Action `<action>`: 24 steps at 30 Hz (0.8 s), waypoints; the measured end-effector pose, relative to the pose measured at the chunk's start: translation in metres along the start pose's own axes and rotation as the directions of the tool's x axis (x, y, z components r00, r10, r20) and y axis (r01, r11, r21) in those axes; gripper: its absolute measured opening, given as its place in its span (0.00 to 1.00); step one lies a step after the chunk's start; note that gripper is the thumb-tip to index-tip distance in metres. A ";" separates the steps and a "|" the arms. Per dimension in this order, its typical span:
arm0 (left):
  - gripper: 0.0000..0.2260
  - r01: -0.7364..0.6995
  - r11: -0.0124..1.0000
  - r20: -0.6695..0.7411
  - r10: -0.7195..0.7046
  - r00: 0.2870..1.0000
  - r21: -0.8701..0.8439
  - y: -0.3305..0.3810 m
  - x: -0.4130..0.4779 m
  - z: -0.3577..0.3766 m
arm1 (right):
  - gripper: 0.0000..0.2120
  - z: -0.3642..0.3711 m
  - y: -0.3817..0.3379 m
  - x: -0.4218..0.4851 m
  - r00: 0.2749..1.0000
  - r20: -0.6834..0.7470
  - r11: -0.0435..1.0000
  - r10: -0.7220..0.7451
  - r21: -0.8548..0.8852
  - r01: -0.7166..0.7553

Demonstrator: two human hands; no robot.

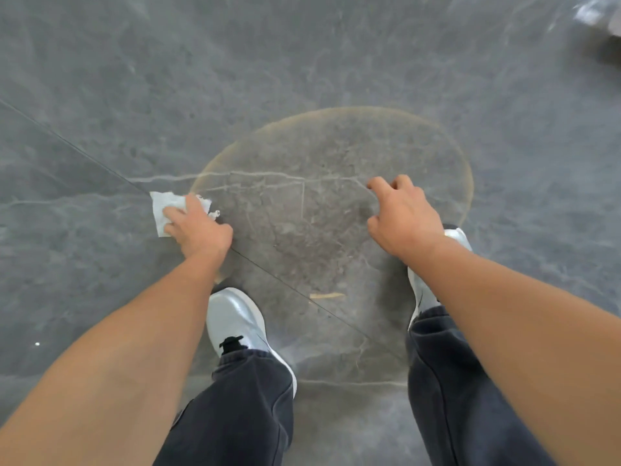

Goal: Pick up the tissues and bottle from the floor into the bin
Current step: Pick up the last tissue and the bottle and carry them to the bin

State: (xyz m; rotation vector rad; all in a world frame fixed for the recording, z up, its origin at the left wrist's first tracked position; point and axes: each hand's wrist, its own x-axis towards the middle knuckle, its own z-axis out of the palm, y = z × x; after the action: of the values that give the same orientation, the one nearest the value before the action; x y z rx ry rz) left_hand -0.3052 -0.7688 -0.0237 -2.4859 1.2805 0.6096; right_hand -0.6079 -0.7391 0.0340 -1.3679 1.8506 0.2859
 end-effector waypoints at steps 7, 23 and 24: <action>0.09 -0.222 0.975 0.099 0.219 0.971 0.021 0.023 -0.001 -0.022 | 0.23 -0.023 -0.007 0.013 0.998 0.006 0.998 0.055 0.022 -0.055; 0.07 -0.561 0.805 0.176 0.591 0.787 -0.195 0.343 -0.129 0.012 | 0.35 -0.217 0.177 0.088 0.912 -0.374 0.962 0.169 -0.141 -0.236; 0.07 -0.584 0.785 0.171 0.617 0.768 -0.207 0.357 -0.132 0.017 | 0.37 -0.223 0.189 0.099 0.916 -0.367 0.958 0.165 -0.161 -0.237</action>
State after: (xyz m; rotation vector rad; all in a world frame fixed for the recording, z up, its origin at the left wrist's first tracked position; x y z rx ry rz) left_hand -0.6711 -0.8718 0.0069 -1.9757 2.0047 1.1341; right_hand -0.8869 -0.8686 0.0599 -1.4354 2.3218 0.3636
